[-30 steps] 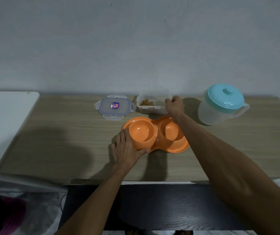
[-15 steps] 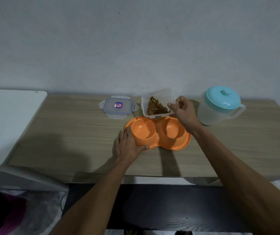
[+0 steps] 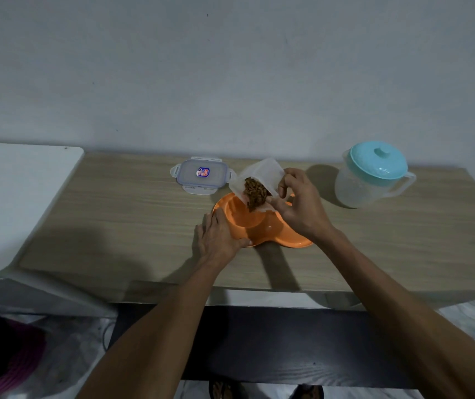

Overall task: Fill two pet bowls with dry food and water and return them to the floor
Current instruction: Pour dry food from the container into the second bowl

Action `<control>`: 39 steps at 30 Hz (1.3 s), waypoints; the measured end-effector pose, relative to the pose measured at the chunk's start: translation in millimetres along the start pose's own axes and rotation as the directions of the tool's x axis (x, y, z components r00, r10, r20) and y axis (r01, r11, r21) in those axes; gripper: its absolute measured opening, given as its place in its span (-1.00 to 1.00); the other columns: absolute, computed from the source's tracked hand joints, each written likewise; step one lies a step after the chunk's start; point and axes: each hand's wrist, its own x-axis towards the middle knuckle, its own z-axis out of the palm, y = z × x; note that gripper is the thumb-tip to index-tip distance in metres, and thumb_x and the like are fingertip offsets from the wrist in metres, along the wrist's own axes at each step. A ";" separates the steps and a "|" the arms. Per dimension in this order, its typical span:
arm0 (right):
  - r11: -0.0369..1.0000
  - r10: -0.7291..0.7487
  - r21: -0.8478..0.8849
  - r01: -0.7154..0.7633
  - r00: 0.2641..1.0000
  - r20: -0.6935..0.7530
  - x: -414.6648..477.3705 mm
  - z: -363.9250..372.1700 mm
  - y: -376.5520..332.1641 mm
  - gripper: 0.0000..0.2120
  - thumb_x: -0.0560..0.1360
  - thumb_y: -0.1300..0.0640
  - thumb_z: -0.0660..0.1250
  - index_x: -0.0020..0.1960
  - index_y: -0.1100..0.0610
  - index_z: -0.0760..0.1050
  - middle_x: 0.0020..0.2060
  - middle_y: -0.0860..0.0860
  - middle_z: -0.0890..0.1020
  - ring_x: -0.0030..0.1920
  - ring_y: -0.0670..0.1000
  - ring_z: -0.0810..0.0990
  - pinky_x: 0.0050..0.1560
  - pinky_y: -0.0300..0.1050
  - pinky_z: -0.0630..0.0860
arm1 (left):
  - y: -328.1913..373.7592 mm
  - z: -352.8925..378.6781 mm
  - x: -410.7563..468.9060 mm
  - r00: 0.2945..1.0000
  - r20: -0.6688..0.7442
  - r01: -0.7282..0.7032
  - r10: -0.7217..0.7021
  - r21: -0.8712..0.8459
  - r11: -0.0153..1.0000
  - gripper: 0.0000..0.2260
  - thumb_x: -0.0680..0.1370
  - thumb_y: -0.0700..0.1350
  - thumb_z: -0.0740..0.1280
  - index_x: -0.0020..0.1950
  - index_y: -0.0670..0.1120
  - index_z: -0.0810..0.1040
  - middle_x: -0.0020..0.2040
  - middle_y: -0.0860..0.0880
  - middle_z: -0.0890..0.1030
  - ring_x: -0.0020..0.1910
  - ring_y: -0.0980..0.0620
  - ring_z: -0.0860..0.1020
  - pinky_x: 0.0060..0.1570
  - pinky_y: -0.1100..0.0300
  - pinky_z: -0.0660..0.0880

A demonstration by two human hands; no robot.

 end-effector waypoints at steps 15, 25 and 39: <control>0.978 -0.143 -0.146 0.148 0.989 0.046 -3.6 2.0 -5.9 -0.68 0.39 0.16 0.51 -0.17 0.06 0.32 0.24 0.05 0.46 0.15 -0.02 0.46 0.01 -0.25 0.35 | -0.1 -0.8 0.8 1.000 0.007 0.007 -0.007 -0.019 1.000 -0.02 0.26 0.25 0.51 0.52 -0.07 0.14 0.44 -0.11 0.34 0.47 -0.10 0.27 0.42 -0.14 0.21; 0.953 -0.212 -0.197 0.230 0.971 0.108 -0.3 3.7 -8.5 -0.69 0.40 0.16 0.50 -0.14 0.11 0.34 0.31 0.08 0.44 0.28 0.06 0.43 0.07 -0.44 0.23 | 0.8 -2.7 -0.9 1.000 -0.002 -0.002 0.002 -0.020 1.000 -0.03 0.27 0.24 0.52 0.52 -0.07 0.13 0.44 -0.10 0.35 0.46 -0.08 0.28 0.42 -0.10 0.19; 0.862 0.409 0.389 -0.324 0.899 -0.157 52.7 -2.4 17.2 -0.74 0.40 0.03 0.45 -0.14 0.06 0.36 -0.19 0.01 0.48 -0.17 -0.01 0.55 -0.15 0.03 0.63 | 1.5 -0.8 -2.8 1.000 -0.021 0.000 -0.001 -0.034 0.999 0.02 0.21 0.34 0.50 0.49 -0.09 0.15 0.46 -0.08 0.34 0.49 -0.08 0.23 0.44 -0.17 0.13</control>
